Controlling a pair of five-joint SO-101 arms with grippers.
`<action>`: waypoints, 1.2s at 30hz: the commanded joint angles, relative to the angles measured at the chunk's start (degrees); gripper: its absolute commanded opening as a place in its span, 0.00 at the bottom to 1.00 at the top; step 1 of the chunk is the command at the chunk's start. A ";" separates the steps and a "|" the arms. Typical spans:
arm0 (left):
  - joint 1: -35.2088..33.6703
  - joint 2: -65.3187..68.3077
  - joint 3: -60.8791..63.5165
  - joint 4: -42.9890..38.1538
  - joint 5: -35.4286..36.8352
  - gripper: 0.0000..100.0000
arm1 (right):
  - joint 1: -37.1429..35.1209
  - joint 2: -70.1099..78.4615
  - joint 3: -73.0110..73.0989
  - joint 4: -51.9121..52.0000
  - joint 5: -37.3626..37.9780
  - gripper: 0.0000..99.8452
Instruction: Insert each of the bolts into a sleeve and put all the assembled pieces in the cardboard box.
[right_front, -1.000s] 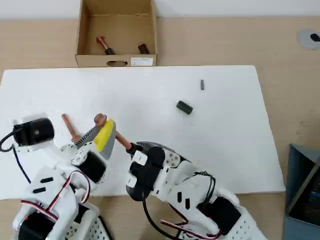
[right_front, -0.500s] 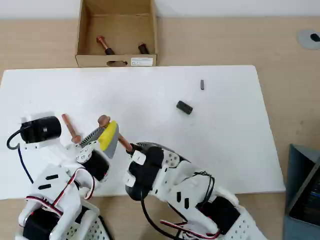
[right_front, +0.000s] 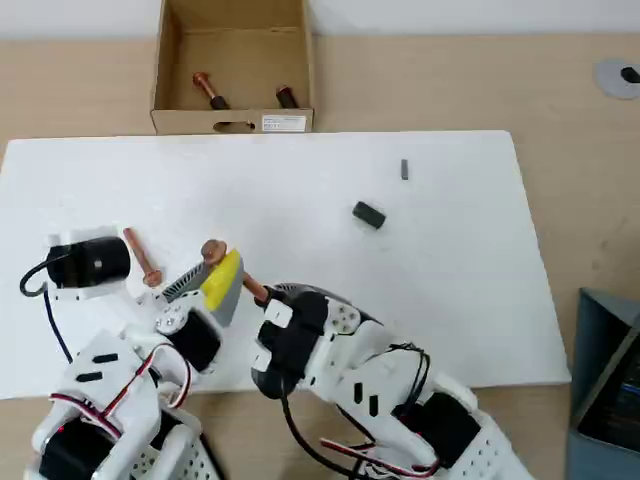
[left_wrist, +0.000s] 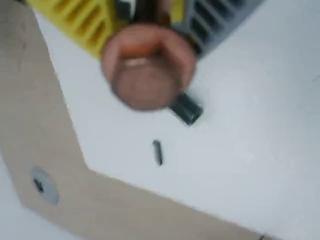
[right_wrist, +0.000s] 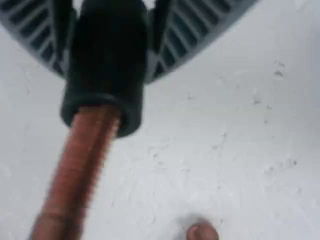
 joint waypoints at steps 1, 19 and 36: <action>2.64 -0.13 -1.14 4.75 -0.09 0.00 | -0.40 -7.96 -1.80 -1.76 0.26 0.01; 6.15 -0.04 2.29 11.08 -7.47 0.00 | -0.40 -7.96 -1.71 -1.85 0.35 0.01; 4.92 0.04 2.55 10.64 -7.74 0.19 | -0.40 -7.96 -1.71 -1.85 0.35 0.01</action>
